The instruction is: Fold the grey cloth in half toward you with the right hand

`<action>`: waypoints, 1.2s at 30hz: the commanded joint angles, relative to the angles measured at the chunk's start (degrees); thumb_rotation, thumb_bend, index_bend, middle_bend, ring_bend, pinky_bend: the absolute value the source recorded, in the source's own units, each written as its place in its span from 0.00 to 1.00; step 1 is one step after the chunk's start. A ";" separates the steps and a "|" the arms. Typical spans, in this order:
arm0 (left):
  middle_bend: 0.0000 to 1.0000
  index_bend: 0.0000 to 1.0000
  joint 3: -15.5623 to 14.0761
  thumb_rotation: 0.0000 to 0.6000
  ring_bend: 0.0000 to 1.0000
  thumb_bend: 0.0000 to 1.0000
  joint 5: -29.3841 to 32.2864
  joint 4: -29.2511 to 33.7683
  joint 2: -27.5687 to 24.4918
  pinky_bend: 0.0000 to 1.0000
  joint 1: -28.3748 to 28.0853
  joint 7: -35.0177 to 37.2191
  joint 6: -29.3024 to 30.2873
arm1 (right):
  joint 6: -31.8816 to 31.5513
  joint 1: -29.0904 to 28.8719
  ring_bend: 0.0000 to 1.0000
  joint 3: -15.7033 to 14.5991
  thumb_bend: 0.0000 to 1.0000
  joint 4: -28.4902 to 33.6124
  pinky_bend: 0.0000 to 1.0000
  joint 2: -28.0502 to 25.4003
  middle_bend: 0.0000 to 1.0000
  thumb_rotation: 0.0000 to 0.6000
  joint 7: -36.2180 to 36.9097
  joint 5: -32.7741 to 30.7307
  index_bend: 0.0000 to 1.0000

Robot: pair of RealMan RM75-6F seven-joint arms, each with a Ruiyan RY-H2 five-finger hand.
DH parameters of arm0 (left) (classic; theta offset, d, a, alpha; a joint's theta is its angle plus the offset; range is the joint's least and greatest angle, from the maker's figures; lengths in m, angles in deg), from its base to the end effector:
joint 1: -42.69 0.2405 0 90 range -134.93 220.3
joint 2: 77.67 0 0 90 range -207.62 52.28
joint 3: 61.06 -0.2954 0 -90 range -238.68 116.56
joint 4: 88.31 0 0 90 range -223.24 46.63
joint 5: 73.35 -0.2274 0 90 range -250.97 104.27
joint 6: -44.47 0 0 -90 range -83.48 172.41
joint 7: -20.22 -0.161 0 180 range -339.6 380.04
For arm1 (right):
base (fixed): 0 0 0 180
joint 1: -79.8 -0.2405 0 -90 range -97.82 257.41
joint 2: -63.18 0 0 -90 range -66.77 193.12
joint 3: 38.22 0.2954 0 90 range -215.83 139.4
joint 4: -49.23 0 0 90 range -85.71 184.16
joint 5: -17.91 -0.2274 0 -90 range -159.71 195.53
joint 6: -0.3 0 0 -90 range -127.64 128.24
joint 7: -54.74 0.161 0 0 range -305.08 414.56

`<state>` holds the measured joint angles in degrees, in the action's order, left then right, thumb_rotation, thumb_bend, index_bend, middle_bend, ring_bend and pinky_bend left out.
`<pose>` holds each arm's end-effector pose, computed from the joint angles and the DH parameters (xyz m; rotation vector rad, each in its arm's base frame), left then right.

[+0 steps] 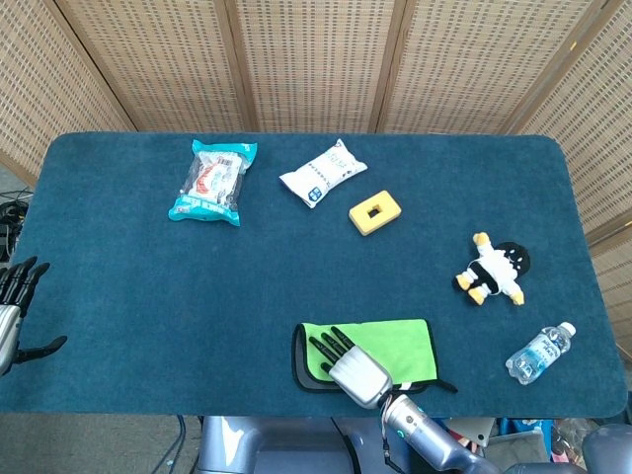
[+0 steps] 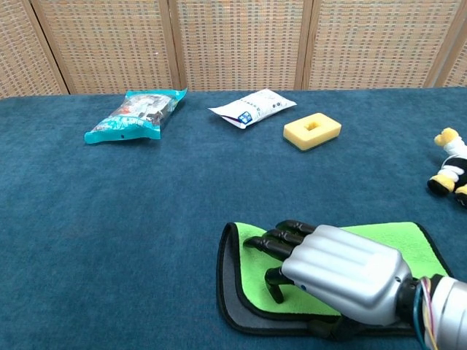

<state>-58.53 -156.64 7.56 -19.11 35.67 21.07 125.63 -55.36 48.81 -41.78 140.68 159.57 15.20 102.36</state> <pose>-0.3504 0.2134 0.1813 -1.4099 -0.9367 -0.8543 -0.1668 -0.2312 -0.1169 2.3079 -0.5912 0.8253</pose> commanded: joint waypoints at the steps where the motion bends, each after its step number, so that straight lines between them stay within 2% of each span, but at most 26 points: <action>1: 0.00 0.00 0.00 1.00 0.00 0.16 -0.03 0.00 -0.04 0.00 -0.02 0.06 -0.02 | -0.12 0.03 0.00 -0.10 0.36 -0.18 0.00 0.12 0.00 1.00 -0.05 0.12 0.44; 18: 0.00 0.00 0.00 1.00 0.00 0.16 -0.01 0.01 0.02 0.00 -0.05 0.02 -0.09 | -0.66 0.25 0.00 -0.37 0.43 -0.84 0.00 0.56 0.00 1.00 0.79 0.39 0.52; 36: 0.00 0.00 -0.05 1.00 0.00 0.16 0.20 0.19 0.08 0.00 -0.12 -0.55 -0.33 | -0.35 -0.06 0.00 -1.28 0.43 2.91 0.00 -1.53 0.00 1.00 4.28 1.91 0.53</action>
<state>-58.57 -156.43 7.75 -19.02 35.54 20.53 125.30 -55.73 48.74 -43.04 143.56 158.05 19.51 104.24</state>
